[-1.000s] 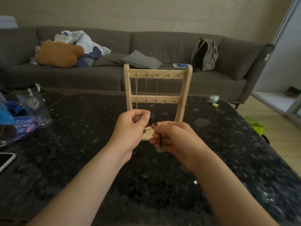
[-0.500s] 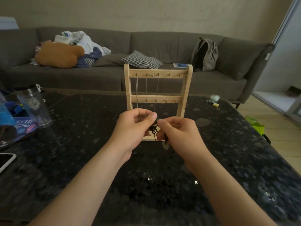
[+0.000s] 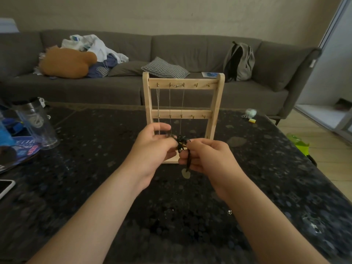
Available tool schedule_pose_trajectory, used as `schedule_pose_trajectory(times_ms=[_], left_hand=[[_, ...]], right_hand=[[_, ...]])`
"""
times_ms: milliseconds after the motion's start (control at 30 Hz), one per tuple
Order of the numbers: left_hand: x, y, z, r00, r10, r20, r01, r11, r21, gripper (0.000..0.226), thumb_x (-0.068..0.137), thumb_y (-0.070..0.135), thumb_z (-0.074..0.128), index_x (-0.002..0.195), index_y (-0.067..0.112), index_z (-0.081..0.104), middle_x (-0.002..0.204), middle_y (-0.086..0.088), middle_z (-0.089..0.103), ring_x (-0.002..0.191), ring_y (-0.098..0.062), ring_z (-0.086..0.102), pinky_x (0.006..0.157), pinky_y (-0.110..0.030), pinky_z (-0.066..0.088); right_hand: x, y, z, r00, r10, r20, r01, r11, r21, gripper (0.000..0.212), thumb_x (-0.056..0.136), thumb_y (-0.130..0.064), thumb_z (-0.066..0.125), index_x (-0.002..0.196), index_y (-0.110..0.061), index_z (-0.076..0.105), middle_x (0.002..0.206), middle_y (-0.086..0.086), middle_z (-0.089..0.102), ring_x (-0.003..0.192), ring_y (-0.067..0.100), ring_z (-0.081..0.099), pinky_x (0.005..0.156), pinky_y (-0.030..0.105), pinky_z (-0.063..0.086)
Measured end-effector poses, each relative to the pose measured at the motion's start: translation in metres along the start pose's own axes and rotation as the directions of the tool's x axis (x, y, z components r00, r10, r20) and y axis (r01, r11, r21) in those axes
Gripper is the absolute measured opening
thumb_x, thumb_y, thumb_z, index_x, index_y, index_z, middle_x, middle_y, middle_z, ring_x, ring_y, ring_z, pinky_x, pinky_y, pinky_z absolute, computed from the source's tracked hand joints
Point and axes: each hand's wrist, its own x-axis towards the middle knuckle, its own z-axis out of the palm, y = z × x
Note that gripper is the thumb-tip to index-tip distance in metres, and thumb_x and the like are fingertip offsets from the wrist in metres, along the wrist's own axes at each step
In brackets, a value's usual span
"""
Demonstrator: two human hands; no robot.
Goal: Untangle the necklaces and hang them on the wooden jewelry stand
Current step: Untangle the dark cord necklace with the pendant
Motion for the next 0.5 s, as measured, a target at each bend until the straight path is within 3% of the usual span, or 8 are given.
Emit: schedule_pose_trajectory(times_ms=[167, 267, 433, 500], left_hand=[[-0.0028, -0.0027, -0.0021, 0.993, 0.116, 0.016, -0.117, 0.961, 0.251, 0.026, 0.096, 0.009, 0.077, 0.104, 0.033, 0.080, 0.116, 0.008, 0.073, 0.116, -0.015, 0.070, 0.105, -0.046, 0.059], [-0.0049, -0.0009, -0.0025, 0.985, 0.173, 0.021, -0.170, 0.923, 0.346, 0.018, 0.098, 0.019, 0.075, 0.103, 0.036, 0.081, 0.106, 0.017, 0.076, 0.113, -0.007, 0.068, 0.109, -0.044, 0.055], [-0.0058, -0.0029, -0.0024, 0.947, 0.314, 0.067, -0.303, 0.808, 0.506, 0.018, 0.096, 0.028, 0.081, 0.112, 0.034, 0.076, 0.106, 0.020, 0.075, 0.094, 0.003, 0.074, 0.083, -0.012, 0.055], [-0.0052, -0.0042, -0.0038, 0.940, 0.330, 0.084, -0.319, 0.770, 0.553, 0.022, 0.095, 0.026, 0.081, 0.115, 0.035, 0.074, 0.112, 0.020, 0.072, 0.092, 0.003, 0.075, 0.080, -0.010, 0.054]], right_hand=[[0.0056, 0.0014, -0.0008, 0.999, 0.010, -0.046, -0.011, 1.000, -0.016, 0.015, 0.103, -0.021, 0.067, 0.098, -0.018, 0.081, 0.090, 0.007, 0.082, 0.093, 0.023, 0.078, 0.089, 0.037, 0.059], [0.0084, 0.0023, -0.0001, 0.997, 0.007, -0.071, -0.011, 0.998, -0.066, 0.016, 0.100, -0.019, 0.068, 0.091, -0.017, 0.081, 0.086, 0.005, 0.079, 0.087, 0.019, 0.070, 0.081, 0.034, 0.056], [0.0080, 0.0025, 0.0000, 0.995, -0.048, -0.088, 0.034, 0.987, -0.158, 0.011, 0.099, -0.019, 0.073, 0.094, -0.022, 0.082, 0.094, -0.003, 0.079, 0.097, 0.011, 0.071, 0.076, 0.025, 0.049], [0.0090, 0.0038, -0.0002, 0.992, -0.092, -0.086, 0.073, 0.976, -0.205, 0.009, 0.100, -0.019, 0.074, 0.101, -0.024, 0.082, 0.094, -0.008, 0.079, 0.092, 0.002, 0.070, 0.070, 0.016, 0.048]])
